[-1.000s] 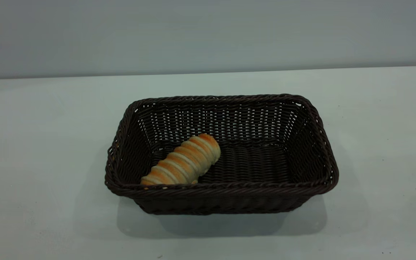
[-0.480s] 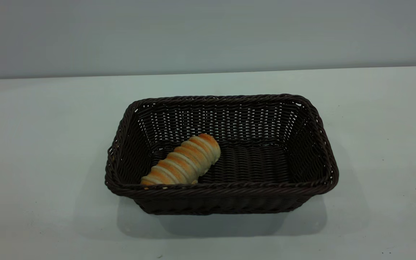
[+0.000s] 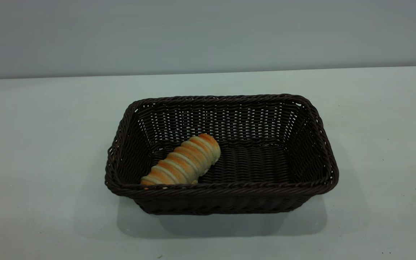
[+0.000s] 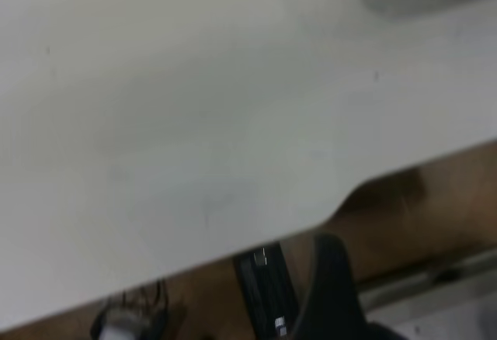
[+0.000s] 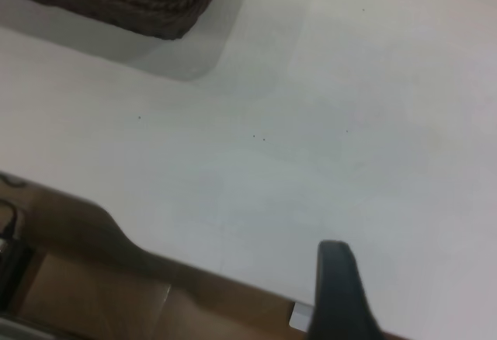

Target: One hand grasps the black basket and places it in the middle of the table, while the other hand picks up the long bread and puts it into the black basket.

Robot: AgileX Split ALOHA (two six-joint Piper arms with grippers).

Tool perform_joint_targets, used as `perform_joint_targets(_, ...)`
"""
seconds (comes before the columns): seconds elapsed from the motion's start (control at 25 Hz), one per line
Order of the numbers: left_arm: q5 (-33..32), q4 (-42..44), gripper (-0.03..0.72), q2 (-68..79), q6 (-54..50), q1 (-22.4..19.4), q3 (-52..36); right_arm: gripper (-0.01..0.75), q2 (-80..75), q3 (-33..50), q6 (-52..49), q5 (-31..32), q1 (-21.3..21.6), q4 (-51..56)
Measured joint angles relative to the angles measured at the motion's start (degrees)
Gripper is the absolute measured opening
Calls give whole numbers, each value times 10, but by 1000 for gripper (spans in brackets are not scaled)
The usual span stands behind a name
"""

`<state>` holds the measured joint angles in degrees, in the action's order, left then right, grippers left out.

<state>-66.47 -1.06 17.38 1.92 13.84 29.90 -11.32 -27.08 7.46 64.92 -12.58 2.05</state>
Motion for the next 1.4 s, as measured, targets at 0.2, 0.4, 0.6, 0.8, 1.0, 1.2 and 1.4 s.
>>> perform_joint_targets(0.2,22,1,582,0,-1,0,-17,512,0,0,0,0,0,0)
perform_joint_targets(0.4,23,4,582,0,-1,0,-21,512,0,0,0,0,0,0)
perform_joint_targets(0.6,24,4,582,0,-1,0,-21,512,0,0,0,0,0,0)
perform_joint_targets(0.8,24,4,582,0,-1,0,-21,512,0,0,0,0,0,0)
perform_joint_targets(1.0,25,4,582,-11,-1,-7,-21,512,7,0,0,0,11,0)
perform_joint_targets(1.2,26,3,582,-83,-1,-74,-21,511,47,0,0,0,88,1)
perform_joint_targets(1.4,21,3,582,-150,-1,-96,-21,511,96,0,0,0,117,1)
